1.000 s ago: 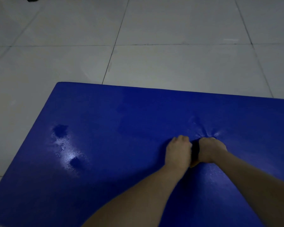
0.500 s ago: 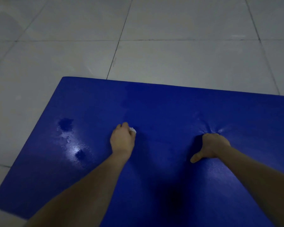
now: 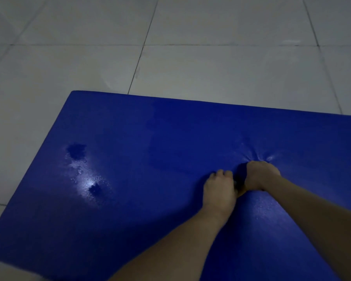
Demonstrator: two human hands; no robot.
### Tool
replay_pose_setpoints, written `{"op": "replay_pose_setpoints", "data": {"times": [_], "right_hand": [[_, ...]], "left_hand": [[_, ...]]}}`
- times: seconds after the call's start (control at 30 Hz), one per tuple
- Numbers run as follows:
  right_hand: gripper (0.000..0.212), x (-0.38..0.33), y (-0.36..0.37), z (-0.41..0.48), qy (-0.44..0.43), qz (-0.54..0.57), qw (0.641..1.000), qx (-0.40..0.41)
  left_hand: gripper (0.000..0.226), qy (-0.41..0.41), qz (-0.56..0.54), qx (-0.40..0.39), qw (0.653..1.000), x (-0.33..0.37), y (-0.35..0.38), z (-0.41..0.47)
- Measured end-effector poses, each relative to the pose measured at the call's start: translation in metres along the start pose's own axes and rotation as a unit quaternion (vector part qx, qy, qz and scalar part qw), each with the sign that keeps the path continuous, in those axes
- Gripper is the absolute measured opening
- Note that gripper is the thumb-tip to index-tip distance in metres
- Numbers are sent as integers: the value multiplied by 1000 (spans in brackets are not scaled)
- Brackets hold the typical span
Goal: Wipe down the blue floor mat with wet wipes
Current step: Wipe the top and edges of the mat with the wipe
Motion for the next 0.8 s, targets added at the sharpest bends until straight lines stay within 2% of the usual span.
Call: {"op": "replay_pose_setpoints", "data": {"times": [0.07, 0.17, 0.33, 0.47, 0.6, 0.8], "right_hand": [[60, 1, 0, 0, 9, 10, 1000, 1], [83, 0, -2, -4, 6, 20, 999, -26], [87, 1, -3, -7, -3, 24, 999, -32], [87, -1, -4, -10, -7, 23, 999, -32], [86, -1, -5, -11, -7, 23, 999, -34], [97, -3, -7, -10, -7, 23, 999, -36]], "left_hand": [[17, 29, 22, -15, 999, 2, 1, -2], [16, 23, 47, 56, 997, -25, -18, 4], [17, -89, 35, 110, 989, -116, -63, 9], [25, -196, 22, 164, 967, -177, -90, 8], [24, -250, 4, 174, 952, -169, -87, 7], [18, -169, -35, 100, 980, -91, -48, -7]]}}
Point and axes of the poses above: each hand's wrist, its own z-axis towards the middle knuckle, its own y-axis out of the palm, x = y × z, the point moved 4 cm from there along z, towards the middle knuckle, and after that the axes turned 9 degrees about -y, right-handed, at the moved point
